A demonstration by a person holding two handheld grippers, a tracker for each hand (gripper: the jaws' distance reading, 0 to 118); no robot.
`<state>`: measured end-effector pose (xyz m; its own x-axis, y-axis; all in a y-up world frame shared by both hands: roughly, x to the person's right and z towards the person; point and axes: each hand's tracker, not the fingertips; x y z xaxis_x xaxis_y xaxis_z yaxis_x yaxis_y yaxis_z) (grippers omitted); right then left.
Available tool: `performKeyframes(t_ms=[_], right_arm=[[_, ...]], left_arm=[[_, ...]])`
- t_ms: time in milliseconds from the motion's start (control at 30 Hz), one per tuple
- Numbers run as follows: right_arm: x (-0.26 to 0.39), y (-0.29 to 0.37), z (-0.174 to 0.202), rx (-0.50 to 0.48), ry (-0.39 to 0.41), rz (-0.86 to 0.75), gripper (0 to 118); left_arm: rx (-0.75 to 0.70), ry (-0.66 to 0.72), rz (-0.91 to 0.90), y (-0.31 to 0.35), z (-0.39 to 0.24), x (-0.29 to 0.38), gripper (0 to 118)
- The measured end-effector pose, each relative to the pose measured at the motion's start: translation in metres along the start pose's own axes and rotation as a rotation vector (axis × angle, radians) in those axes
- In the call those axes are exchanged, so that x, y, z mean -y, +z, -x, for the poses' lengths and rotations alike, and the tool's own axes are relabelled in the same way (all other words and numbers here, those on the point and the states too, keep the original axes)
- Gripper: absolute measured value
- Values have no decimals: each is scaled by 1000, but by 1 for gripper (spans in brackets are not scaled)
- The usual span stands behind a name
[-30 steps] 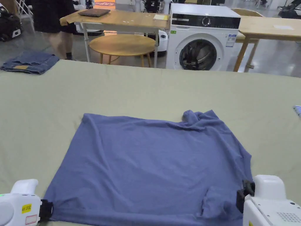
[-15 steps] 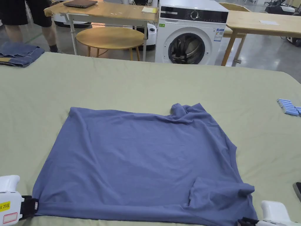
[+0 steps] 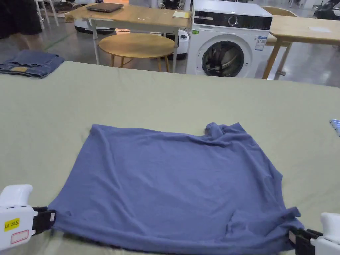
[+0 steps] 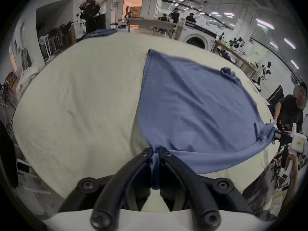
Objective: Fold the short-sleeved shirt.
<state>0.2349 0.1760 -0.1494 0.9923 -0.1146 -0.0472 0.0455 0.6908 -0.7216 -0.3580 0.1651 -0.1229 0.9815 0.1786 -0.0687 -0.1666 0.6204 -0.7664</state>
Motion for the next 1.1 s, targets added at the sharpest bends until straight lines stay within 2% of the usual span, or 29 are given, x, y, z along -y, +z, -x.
performKeyframes(t_ms=[133, 400, 700, 733, 767, 867, 900, 1000, 1033, 1100], right_arm=[[-47, -9, 1, 1, 2, -46, 5], [-119, -83, 4, 31, -11, -67, 5], [-145, -164, 7, 68, -14, 33, 8], [-145, -168, 6, 69, -14, 40, 12], [-144, -171, 6, 74, -14, 45, 21], [-144, -166, 12, 109, 19, 15, 59], [-142, -161, 14, 117, 32, -10, 60], [-136, -139, 26, 116, 82, -122, 60], [-133, -132, 31, 117, 90, -152, 60], [-126, -115, 47, 135, 84, -215, 60]], left_arm=[[-2, -28, -44, -7, -3, -43, 2], [-23, -39, -58, -67, 0, -129, 2], [-53, -27, 25, -132, 0, -164, 2], [-56, -24, 32, -135, -1, -165, 2], [-61, -20, 38, -138, -2, -164, 4], [-82, -23, 51, -139, -4, -161, 29], [-90, -22, 48, -137, -5, -159, 35], [-60, 1, -13, -119, -6, -152, 40], [-51, 3, -42, -113, -9, -149, 46], [-22, 2, -122, -97, -17, -140, 46]])
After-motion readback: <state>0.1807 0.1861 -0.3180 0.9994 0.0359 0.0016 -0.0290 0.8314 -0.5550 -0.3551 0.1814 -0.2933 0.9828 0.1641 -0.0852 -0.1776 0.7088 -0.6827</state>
